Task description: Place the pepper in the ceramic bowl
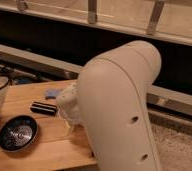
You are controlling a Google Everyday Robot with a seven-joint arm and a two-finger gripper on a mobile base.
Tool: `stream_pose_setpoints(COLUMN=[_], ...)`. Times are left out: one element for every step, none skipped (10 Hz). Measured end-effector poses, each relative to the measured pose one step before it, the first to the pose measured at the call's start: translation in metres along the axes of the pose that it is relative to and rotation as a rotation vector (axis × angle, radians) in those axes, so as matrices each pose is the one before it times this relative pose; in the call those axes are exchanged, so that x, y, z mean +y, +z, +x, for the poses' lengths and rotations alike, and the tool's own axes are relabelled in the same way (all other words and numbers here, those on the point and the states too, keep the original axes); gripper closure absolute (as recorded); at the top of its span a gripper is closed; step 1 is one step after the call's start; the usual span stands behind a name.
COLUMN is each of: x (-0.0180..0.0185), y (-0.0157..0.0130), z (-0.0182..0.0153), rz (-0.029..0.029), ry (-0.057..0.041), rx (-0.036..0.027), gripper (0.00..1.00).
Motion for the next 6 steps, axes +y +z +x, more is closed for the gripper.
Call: stream_pose_setpoints(x=[0.003, 0.00065, -0.00422, -0.00661, -0.00925, -0.01392], y=[-0.00369, -0.00537, -0.0025, -0.00372, -0.0029, -0.00253], z=[-0.0026, 0.00136, 0.0038, 0.0083, 0.01022, 0.01355], rz=[0.01352, 0.01352, 0.01183, 0.00736, 0.00818, 0.00639], ry=[0.00481, 0.01986, 0.0119, 0.02231, 0.01923, 0.02403], rx=[-0.00853, -0.011, -0.00792, -0.01563, -0.01073, -0.01162], gripper=[0.2, 0.2, 0.2, 0.2, 0.2, 0.2])
